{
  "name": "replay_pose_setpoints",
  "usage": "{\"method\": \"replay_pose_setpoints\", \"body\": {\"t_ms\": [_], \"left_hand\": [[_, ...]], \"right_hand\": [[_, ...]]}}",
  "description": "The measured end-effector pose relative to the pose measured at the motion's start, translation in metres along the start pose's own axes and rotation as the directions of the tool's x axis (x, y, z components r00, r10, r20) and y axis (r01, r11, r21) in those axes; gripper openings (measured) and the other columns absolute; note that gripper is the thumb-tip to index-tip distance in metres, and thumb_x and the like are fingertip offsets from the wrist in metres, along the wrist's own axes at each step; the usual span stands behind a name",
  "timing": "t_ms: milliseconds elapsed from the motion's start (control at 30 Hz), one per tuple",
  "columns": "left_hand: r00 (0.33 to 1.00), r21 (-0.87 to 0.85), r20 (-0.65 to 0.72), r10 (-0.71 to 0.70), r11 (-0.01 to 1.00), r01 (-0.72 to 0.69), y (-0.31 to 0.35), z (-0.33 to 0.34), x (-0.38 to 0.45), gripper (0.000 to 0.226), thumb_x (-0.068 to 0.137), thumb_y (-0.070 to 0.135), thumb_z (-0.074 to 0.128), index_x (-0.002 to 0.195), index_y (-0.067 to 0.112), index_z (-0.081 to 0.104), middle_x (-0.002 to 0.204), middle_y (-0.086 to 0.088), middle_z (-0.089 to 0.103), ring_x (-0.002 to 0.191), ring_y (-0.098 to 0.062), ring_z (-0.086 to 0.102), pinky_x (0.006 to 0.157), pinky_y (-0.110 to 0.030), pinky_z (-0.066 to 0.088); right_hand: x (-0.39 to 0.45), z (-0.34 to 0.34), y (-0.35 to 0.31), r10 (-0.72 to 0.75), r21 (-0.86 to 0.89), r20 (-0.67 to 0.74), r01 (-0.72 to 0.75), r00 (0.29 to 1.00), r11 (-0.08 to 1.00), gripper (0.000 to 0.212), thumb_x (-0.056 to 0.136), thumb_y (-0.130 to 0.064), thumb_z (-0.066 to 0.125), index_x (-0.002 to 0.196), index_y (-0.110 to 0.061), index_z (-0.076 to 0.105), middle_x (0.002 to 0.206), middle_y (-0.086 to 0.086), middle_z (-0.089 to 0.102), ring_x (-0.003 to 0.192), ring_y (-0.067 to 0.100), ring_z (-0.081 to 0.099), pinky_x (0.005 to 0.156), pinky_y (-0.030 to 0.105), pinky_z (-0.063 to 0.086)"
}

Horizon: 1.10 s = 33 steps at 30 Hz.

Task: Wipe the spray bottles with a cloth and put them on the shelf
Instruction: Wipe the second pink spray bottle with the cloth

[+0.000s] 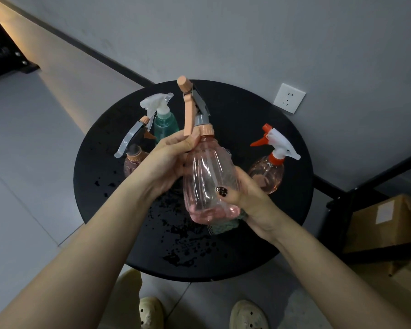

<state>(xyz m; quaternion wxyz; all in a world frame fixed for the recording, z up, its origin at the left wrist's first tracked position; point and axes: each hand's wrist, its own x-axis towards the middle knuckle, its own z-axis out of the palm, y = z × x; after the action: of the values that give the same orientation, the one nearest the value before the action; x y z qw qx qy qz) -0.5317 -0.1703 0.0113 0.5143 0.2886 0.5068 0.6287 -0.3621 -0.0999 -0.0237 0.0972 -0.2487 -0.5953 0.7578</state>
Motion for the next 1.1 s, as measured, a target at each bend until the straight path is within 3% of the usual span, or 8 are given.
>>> {"method": "replay_pose_setpoints", "body": {"t_ms": [167,267,400,500,633,733,967,1100], "left_hand": [[0.975,0.253,-0.22,0.04,0.967,0.018,-0.004,0.0,-0.001,0.041,0.07,0.045,0.067,0.1,0.018,0.069,0.091,0.0,0.072,0.084,-0.016,0.067,0.084,-0.033,0.053],[0.962,0.263,-0.271,0.036,0.964,0.038,-0.012,0.012,-0.007,0.033,0.076,0.041,0.067,0.101,0.02,0.068,0.099,-0.003,0.072,0.091,-0.018,0.069,0.078,-0.029,0.056],[0.936,0.179,-0.35,0.023,0.983,0.042,-0.017,0.03,-0.009,0.026,0.081,0.034,0.068,0.102,0.018,0.069,0.093,-0.002,0.073,0.083,-0.012,0.07,0.071,-0.024,0.057],[0.915,0.127,-0.402,0.031,0.992,0.022,-0.018,0.036,-0.008,0.023,0.081,0.029,0.069,0.099,0.016,0.07,0.084,0.001,0.072,0.069,-0.006,0.068,0.06,-0.017,0.054],[0.892,0.104,-0.45,0.033,0.994,0.015,-0.017,0.034,-0.007,0.023,0.081,0.028,0.069,0.098,0.013,0.069,0.084,-0.002,0.07,0.067,-0.009,0.066,0.054,-0.019,0.05],[0.908,0.1,-0.419,0.015,0.995,0.03,-0.012,0.026,-0.007,0.024,0.083,0.03,0.066,0.098,0.011,0.069,0.079,0.001,0.069,0.059,-0.007,0.064,0.047,-0.016,0.047],[0.941,0.154,-0.326,-0.091,0.977,0.148,-0.012,0.012,-0.004,0.023,0.088,0.029,0.057,0.104,0.017,0.069,0.076,0.005,0.066,0.055,-0.003,0.061,0.05,-0.02,0.049],[0.938,0.128,-0.329,-0.106,0.98,0.155,-0.008,0.0,0.0,0.021,0.085,0.03,0.061,0.095,0.015,0.071,0.09,-0.006,0.069,0.073,-0.017,0.063,0.055,-0.02,0.053]], "right_hand": [[0.0,0.007,0.003,-0.091,-0.045,-0.174,0.084,0.981,0.995,0.067,0.059,-0.034,0.08,0.118,-0.03,0.05,0.107,-0.009,0.068,0.099,0.003,0.064,0.079,0.019,0.053],[0.0,0.012,0.002,-0.189,-0.202,-0.345,0.124,0.92,0.972,0.059,0.069,-0.021,0.081,0.114,-0.036,0.046,0.106,-0.013,0.063,0.094,-0.006,0.061,0.078,0.013,0.05],[-0.001,0.017,0.009,-0.263,-0.484,-0.45,0.015,0.853,0.875,0.094,0.054,-0.053,0.075,0.136,-0.03,0.034,0.132,-0.007,0.048,0.12,0.008,0.049,0.098,0.034,0.046],[-0.005,0.023,0.009,-0.348,-0.64,-0.45,-0.025,0.823,0.768,0.104,0.06,-0.05,0.078,0.144,-0.023,0.024,0.141,-0.006,0.035,0.13,0.011,0.036,0.102,0.03,0.04],[-0.009,0.023,0.009,-0.4,-0.711,-0.346,0.041,0.849,0.702,0.101,0.068,-0.055,0.07,0.147,-0.019,0.018,0.143,-0.006,0.03,0.132,0.004,0.031,0.103,0.022,0.036],[-0.01,0.019,0.005,-0.497,-0.699,-0.212,0.225,0.841,0.679,0.069,0.086,-0.052,0.046,0.145,-0.023,0.026,0.141,-0.012,0.033,0.127,-0.015,0.027,0.099,0.002,0.025],[-0.003,0.002,-0.015,-0.61,-0.775,0.035,0.407,0.792,0.484,0.046,0.094,-0.017,0.037,0.14,-0.02,0.041,0.144,-0.008,0.037,0.136,0.002,0.03,0.111,0.015,0.022],[-0.012,-0.001,-0.006,-0.646,-0.84,0.272,0.503,0.713,0.202,0.051,0.088,0.005,0.045,0.135,-0.014,0.046,0.141,-0.002,0.044,0.137,0.022,0.034,0.112,0.026,0.029]]}}
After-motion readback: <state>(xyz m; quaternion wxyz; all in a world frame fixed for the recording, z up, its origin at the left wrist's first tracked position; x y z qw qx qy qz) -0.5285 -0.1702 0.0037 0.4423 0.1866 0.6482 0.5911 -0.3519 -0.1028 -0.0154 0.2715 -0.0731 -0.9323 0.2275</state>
